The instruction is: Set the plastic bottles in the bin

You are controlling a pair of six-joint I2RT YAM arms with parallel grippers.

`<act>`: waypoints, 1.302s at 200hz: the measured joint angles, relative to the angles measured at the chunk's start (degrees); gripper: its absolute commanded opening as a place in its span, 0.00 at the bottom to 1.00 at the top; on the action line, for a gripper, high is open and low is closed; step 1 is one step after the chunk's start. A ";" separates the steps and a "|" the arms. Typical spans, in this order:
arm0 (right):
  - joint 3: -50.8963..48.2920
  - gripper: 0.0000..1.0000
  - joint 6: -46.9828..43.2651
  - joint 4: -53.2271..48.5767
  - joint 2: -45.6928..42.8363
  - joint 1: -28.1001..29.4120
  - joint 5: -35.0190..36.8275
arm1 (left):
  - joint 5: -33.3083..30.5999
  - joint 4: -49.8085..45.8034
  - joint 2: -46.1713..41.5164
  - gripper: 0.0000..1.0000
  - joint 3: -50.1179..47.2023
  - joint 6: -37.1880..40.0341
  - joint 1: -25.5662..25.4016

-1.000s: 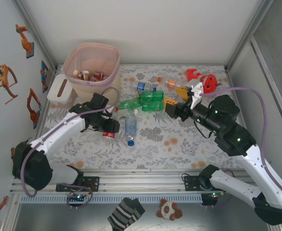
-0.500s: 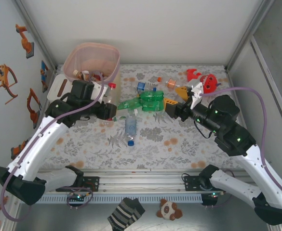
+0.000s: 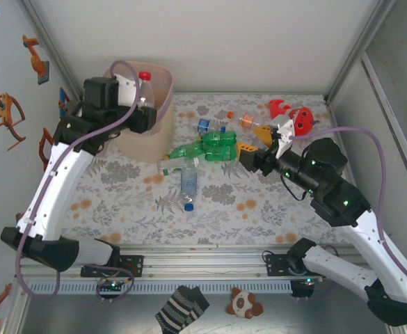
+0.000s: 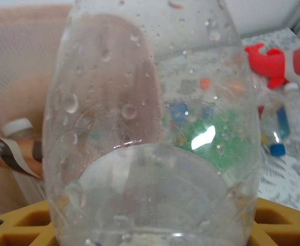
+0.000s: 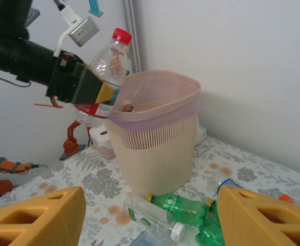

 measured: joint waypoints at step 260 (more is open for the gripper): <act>-0.15 0.67 1.38 -3.17 -7.13 0.00 2.25 | -10.78 -1.46 45.90 0.66 35.63 -72.46 6.88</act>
